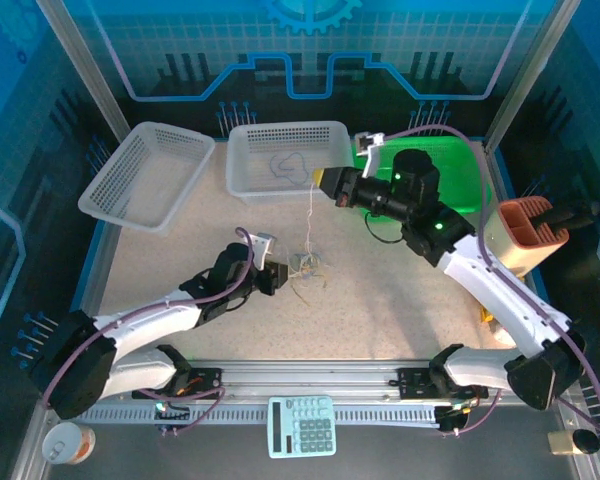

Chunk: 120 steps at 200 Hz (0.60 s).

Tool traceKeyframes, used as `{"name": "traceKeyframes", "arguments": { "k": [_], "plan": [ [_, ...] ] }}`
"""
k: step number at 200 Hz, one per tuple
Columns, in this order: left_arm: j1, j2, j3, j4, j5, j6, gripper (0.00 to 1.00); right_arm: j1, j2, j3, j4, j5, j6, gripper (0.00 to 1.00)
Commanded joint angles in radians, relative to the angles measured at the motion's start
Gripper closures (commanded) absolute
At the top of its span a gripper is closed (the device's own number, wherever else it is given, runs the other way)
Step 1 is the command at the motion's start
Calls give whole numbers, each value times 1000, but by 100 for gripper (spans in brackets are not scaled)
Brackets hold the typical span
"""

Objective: Untangle the cables

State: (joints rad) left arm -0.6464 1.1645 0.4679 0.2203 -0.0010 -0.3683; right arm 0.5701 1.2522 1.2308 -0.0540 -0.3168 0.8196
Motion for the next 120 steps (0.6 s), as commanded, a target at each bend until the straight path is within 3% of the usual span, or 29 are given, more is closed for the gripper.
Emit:
{"name": "traceKeyframes", "arguments": {
  "k": [1,53,120],
  "plan": [
    [-4,-70,-18,-32,-15,1,57,2,3,3,30,-25,10,100],
    [-5,-158,4,-82,27,16,20,48,16,55,5,-21,-12,100],
    [-6,-43,65,-55,58,50,11,112,38,118,8,-10,-16,100]
  ]
}}
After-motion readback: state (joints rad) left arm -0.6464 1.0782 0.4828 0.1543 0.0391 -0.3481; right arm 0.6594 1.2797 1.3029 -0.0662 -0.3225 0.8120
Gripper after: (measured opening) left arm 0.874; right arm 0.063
